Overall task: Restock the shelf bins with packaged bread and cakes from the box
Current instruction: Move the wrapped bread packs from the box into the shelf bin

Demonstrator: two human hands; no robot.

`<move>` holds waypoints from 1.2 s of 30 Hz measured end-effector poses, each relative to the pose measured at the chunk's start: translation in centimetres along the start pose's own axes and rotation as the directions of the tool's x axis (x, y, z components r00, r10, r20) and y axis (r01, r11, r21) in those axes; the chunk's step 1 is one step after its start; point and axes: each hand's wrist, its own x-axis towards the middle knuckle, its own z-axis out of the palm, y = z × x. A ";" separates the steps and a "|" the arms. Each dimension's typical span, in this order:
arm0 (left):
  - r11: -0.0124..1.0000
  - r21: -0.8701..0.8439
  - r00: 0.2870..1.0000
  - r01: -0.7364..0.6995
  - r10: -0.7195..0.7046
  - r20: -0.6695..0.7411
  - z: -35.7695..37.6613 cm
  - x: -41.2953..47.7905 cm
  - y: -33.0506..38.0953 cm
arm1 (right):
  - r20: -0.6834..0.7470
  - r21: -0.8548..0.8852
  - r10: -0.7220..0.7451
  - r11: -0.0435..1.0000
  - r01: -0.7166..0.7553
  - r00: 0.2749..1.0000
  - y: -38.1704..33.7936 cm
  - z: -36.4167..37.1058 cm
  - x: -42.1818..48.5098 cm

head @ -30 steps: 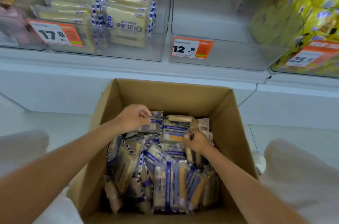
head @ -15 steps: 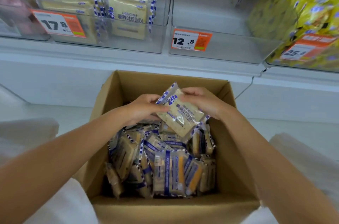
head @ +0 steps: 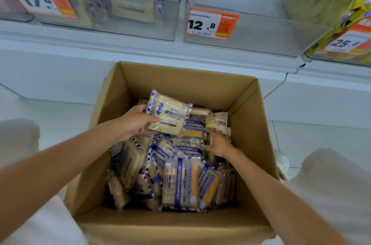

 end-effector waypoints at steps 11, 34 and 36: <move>0.993 0.049 0.985 -0.104 0.109 -0.133 -0.5 0.7 0.7 | -0.125 0.496 -0.150 0.847 0.193 0.981 -6.7 -8.3 -4.9; 0.607 0.249 0.574 -0.754 0.794 -0.199 -7.6 -11.3 16.9 | -0.390 -0.424 -0.683 0.729 0.537 0.618 -34.0 -22.7 -15.4; 0.530 0.340 0.490 -0.777 0.848 -0.203 -8.7 -11.2 20.1 | -0.499 -0.523 -0.732 0.681 0.513 0.464 -35.8 -24.4 -14.9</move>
